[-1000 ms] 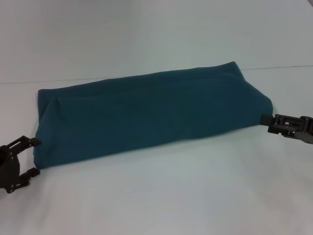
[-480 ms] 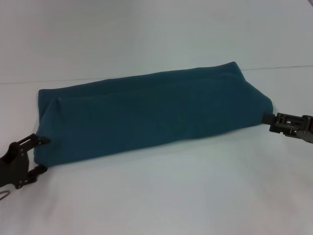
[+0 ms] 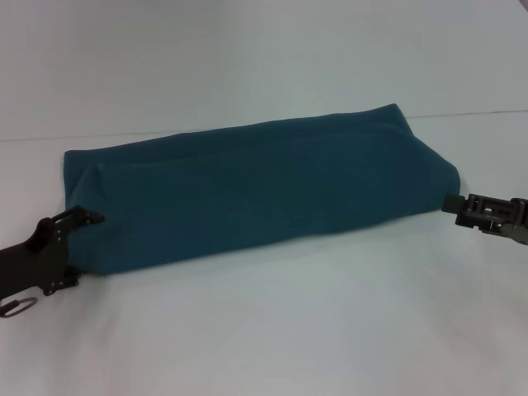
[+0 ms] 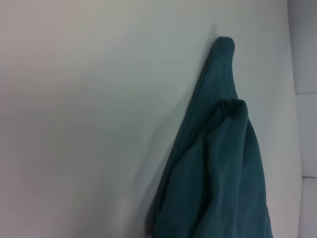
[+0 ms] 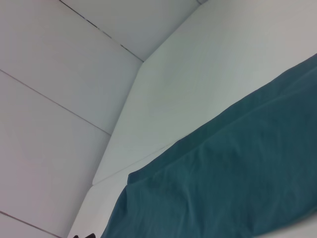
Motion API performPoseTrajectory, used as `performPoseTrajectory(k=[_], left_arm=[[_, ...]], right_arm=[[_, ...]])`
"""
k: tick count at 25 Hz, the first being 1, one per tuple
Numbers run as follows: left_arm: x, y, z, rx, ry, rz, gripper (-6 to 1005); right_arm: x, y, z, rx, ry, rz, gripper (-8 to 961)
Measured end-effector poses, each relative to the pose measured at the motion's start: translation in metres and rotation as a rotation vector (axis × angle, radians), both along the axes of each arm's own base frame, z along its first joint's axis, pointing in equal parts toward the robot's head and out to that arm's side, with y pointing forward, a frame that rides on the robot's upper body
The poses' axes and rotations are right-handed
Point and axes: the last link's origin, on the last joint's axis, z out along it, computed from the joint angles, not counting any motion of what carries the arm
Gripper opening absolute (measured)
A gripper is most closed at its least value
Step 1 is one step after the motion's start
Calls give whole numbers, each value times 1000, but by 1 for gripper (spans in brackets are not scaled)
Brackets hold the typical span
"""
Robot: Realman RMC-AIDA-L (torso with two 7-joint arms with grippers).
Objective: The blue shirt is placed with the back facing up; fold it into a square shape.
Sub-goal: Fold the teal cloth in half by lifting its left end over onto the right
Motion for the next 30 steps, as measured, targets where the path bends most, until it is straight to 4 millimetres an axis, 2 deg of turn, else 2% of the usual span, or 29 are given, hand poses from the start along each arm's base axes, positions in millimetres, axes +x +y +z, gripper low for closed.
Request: performPoseTrajectory(k=[10,16,20,28,30], left_arm=[[4,4,-1,-12,25,-27,726],[4,5,1,-8,30,-30,520],[4,5,2,-7,35,-36,287],[7,3,10,-8,61,-108,143],[4,0,18,-11,79,-131,107]], right_arm=[[0,0,0,7,6,-1,760],[-1,2,1,14,11,-1,760],[-1,2,1,16,11,-1,761],[0,1,2,23,20,-14,761],[1,1,2,24,23,-18,761]])
